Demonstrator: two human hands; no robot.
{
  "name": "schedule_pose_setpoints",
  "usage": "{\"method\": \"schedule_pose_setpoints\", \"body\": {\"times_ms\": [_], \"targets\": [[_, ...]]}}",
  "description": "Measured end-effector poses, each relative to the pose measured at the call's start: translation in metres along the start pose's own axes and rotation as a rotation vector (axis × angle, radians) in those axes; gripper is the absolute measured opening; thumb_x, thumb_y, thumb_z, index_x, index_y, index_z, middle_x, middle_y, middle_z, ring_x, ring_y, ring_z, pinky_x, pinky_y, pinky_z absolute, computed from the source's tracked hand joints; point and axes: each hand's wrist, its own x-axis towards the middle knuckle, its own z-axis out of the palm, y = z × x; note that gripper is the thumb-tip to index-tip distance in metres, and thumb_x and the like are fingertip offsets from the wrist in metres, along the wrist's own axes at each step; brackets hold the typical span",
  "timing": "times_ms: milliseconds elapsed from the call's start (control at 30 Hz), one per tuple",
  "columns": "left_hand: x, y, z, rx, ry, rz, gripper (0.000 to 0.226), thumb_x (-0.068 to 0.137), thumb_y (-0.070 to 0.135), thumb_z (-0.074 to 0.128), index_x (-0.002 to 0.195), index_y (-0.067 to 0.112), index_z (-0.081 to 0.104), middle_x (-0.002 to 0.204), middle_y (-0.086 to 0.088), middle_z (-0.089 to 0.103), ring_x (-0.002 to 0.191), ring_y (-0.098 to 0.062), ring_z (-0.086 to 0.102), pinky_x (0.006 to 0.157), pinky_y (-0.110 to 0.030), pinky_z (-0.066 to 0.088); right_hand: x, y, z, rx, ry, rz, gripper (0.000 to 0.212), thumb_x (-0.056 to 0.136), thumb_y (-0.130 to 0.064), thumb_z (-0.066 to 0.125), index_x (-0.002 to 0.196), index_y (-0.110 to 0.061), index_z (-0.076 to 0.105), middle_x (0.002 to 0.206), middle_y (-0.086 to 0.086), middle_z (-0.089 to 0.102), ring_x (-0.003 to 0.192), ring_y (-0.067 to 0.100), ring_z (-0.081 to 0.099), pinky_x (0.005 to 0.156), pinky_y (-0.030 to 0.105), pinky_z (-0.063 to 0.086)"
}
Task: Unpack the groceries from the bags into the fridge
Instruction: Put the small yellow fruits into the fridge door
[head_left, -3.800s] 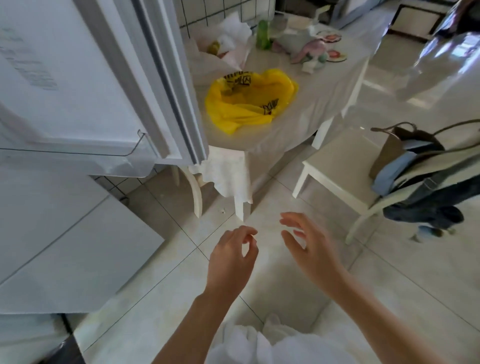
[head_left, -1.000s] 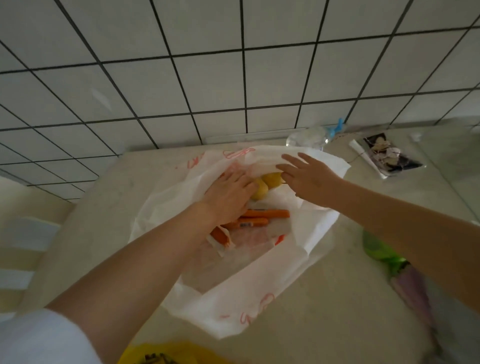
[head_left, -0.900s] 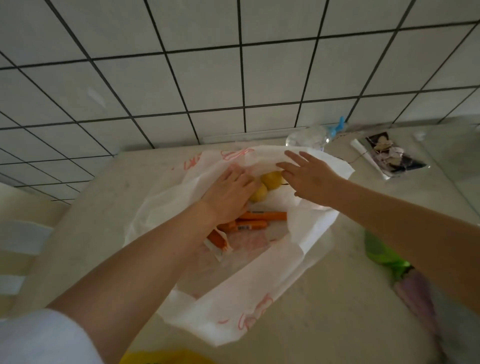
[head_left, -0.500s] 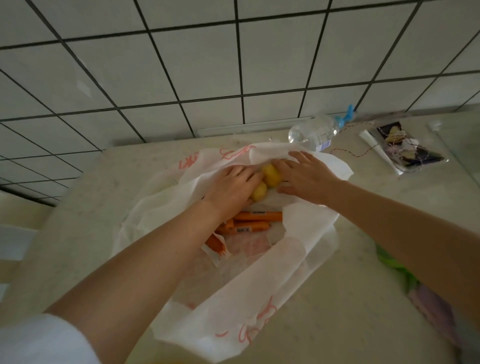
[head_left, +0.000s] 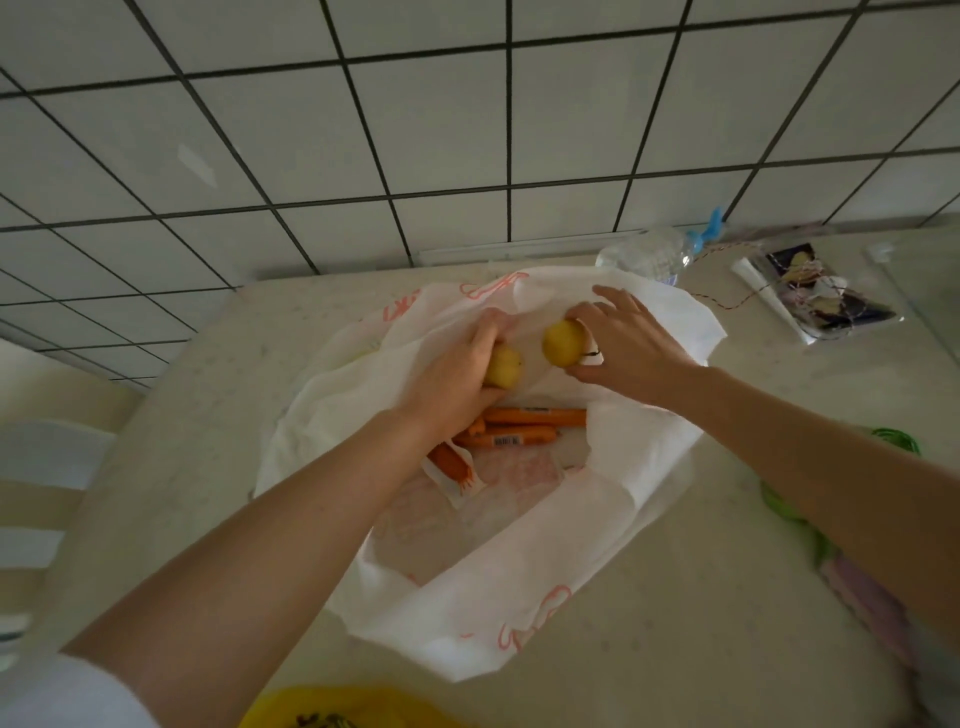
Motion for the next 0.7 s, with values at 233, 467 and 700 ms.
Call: {"method": "schedule_pose_setpoints", "body": {"times_ms": [233, 467, 700], "targets": [[-0.062, 0.039, -0.046, -0.329, 0.141, -0.157, 0.056, 0.077, 0.021, 0.076, 0.125, 0.031, 0.049, 0.119, 0.013, 0.053, 0.108, -0.005, 0.049, 0.095, -0.024, 0.045, -0.044, -0.064, -0.040, 0.440, 0.120, 0.001, 0.061, 0.074, -0.018, 0.078, 0.126, -0.020, 0.045, 0.115, 0.001, 0.058, 0.099, 0.020, 0.057, 0.078, 0.028, 0.049], [-0.166, 0.074, -0.094, -0.449, 0.392, -0.259, 0.049, 0.071, 0.023, 0.084, 0.113, 0.022, 0.059, 0.108, 0.012, 0.061, 0.099, -0.009, 0.060, 0.080, -0.016, 0.053, -0.119, -0.159, -0.061, 0.527, 0.173, -0.016, 0.067, 0.068, -0.020, 0.083, 0.127, -0.026, 0.051, 0.121, -0.005, 0.050, 0.105, 0.011, 0.049, 0.083, 0.018, 0.045], [-0.304, 0.108, -0.129, -0.551, 0.532, -0.375, 0.049, 0.068, 0.020, 0.086, 0.109, 0.028, 0.060, 0.105, 0.018, 0.062, 0.093, 0.002, 0.062, 0.072, -0.014, 0.053, -0.209, -0.260, -0.062, 0.597, 0.207, -0.012, 0.064, 0.064, -0.016, 0.085, 0.118, -0.026, 0.050, 0.107, -0.008, 0.055, 0.096, 0.015, 0.058, 0.078, 0.025, 0.054]]}}
